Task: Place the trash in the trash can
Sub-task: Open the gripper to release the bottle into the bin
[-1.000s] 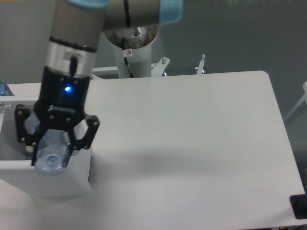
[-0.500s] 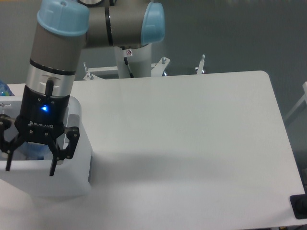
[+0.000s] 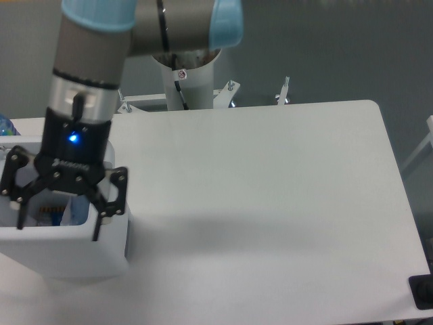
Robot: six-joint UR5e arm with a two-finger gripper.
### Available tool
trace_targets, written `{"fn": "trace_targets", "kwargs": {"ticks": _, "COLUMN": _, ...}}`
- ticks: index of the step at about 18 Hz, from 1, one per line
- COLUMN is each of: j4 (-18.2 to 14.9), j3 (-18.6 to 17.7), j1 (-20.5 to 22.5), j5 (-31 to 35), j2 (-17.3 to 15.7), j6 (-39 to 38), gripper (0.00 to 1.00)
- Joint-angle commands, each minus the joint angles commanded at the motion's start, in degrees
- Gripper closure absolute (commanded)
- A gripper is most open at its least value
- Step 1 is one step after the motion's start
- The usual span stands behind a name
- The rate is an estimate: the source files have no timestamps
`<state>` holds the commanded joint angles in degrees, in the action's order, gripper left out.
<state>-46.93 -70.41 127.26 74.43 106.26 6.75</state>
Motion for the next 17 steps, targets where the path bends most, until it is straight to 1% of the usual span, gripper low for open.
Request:
{"fn": "trace_targets", "kwargs": {"ticks": 2, "j4": -0.35, "j3": 0.36, "j1": 1.5, "j5": 1.59, "j2": -0.18, "j6": 5.35, "gripper": 0.0}}
{"fn": "trace_targets", "kwargs": {"ticks": 4, "j4": -0.88, "j3": -0.34, "j1": 2.03, "j5": 3.17, "j2": -0.88, "j6": 9.49, "gripper": 0.0}}
{"fn": "trace_targets", "kwargs": {"ticks": 7, "j4": -4.82, "j3": -0.87, "j1": 3.52, "j5": 7.82, "j2": -2.02, "j6": 16.16, "gripper": 0.0}}
{"fn": "trace_targets", "kwargs": {"ticks": 10, "j4": -10.44, "j3": -1.84, "j1": 3.7, "j5": 15.63, "j2": -2.81, "j6": 25.65, "gripper": 0.0}}
{"fn": "trace_targets", "kwargs": {"ticks": 12, "j4": -12.21, "j3": -3.06, "j1": 3.96, "j5": 19.34, "j2": -3.34, "j6": 31.63, "gripper": 0.0}}
{"fn": "trace_targets", "kwargs": {"ticks": 14, "j4": -13.44, "j3": -3.68, "j1": 4.49, "j5": 20.05, "j2": -3.6, "j6": 36.12, "gripper": 0.0}}
{"fn": "trace_targets", "kwargs": {"ticks": 17, "j4": -14.06, "j3": -4.65, "j1": 5.63, "j5": 20.06, "j2": -4.13, "j6": 36.93, "gripper": 0.0}}
